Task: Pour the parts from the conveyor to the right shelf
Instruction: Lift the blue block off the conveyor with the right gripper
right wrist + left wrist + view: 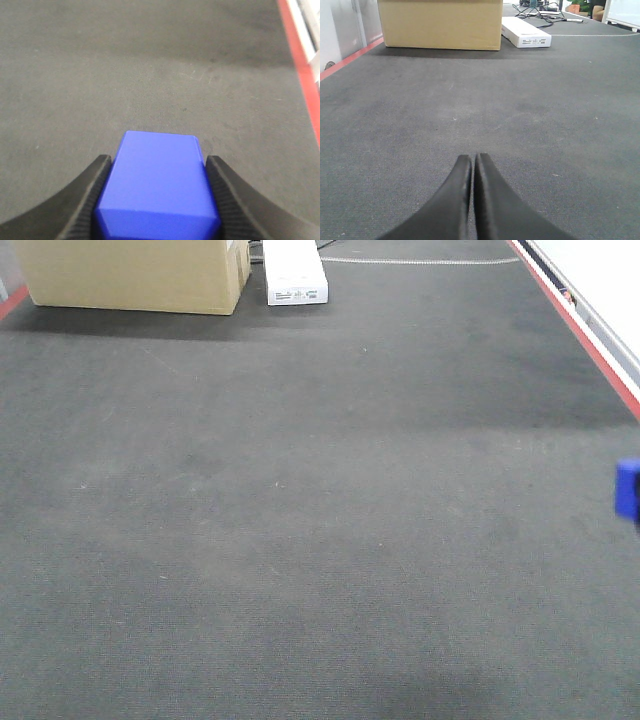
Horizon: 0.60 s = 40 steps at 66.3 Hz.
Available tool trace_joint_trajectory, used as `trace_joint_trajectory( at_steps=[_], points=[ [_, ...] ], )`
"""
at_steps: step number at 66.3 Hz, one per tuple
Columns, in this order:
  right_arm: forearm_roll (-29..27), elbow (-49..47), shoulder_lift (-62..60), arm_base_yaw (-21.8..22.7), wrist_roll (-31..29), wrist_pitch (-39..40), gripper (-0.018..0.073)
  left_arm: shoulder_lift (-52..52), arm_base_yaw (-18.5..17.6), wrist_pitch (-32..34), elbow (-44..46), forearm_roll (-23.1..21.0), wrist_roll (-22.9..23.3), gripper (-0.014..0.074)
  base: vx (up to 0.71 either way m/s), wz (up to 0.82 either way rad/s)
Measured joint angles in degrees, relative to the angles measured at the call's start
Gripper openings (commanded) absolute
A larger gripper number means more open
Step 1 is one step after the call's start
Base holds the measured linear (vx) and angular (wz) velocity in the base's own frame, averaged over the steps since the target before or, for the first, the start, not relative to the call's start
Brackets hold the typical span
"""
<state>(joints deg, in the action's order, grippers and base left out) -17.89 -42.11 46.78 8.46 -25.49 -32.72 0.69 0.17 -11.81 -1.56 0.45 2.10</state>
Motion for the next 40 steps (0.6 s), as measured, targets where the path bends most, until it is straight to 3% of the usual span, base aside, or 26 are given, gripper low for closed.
trace_joint_trajectory(
  at_steps=[23,40],
  points=[
    [-1.91,17.36,-28.30,0.00,-0.65,2.13,-0.0005,0.00,0.00,0.00,0.00,0.00,0.00,-0.0006,0.00,0.00],
    [-2.11,19.05,-32.45,0.00,-0.65,1.15,-0.0005,0.00,0.00,0.00,0.00,0.00,0.00,-0.0006,0.00,0.00]
  ],
)
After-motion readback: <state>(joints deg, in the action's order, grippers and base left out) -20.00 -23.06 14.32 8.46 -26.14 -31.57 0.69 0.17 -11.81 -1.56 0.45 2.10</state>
